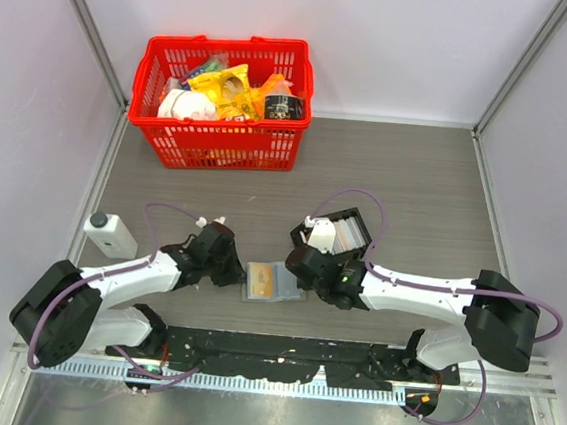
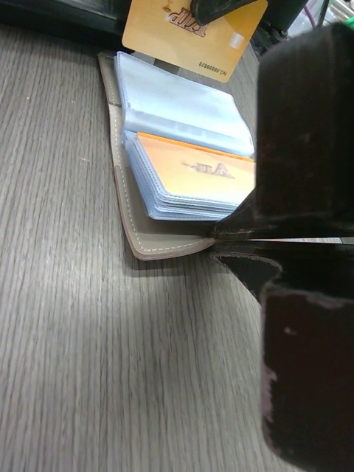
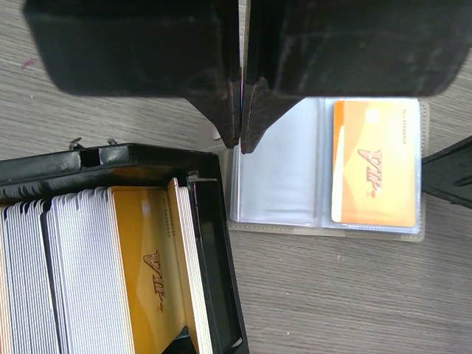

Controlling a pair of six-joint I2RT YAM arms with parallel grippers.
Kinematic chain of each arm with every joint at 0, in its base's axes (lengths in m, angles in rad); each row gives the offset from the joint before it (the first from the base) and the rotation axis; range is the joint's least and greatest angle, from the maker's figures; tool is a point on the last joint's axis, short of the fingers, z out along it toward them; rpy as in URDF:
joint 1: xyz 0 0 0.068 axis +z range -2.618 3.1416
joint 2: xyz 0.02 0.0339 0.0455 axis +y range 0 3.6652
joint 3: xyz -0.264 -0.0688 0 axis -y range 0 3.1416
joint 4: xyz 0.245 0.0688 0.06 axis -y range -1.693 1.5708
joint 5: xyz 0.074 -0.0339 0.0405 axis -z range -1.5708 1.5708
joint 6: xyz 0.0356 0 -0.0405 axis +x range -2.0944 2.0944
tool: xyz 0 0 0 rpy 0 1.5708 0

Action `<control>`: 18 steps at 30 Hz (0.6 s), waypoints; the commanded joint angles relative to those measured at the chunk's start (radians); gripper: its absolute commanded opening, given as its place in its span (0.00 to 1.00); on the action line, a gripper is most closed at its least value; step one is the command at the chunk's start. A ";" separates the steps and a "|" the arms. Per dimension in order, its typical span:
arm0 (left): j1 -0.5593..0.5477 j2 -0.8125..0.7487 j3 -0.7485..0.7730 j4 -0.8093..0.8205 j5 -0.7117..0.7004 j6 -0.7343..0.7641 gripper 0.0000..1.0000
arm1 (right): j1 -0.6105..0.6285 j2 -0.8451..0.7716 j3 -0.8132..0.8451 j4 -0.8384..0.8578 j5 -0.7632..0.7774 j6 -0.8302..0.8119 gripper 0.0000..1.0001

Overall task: Put the credit cards into the card holder
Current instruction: Insert the credit card into the card holder.

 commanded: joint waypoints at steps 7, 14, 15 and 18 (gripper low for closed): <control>-0.001 0.015 -0.030 -0.132 -0.084 0.030 0.00 | 0.006 0.048 0.009 0.053 -0.030 0.014 0.01; -0.001 0.025 -0.033 -0.120 -0.078 0.030 0.00 | 0.032 0.082 0.055 0.041 0.003 -0.009 0.01; 0.000 0.022 -0.033 -0.118 -0.078 0.030 0.00 | 0.038 0.091 0.066 0.038 0.004 -0.020 0.01; -0.003 0.027 -0.032 -0.110 -0.073 0.028 0.00 | 0.043 0.111 0.075 0.056 -0.019 -0.026 0.01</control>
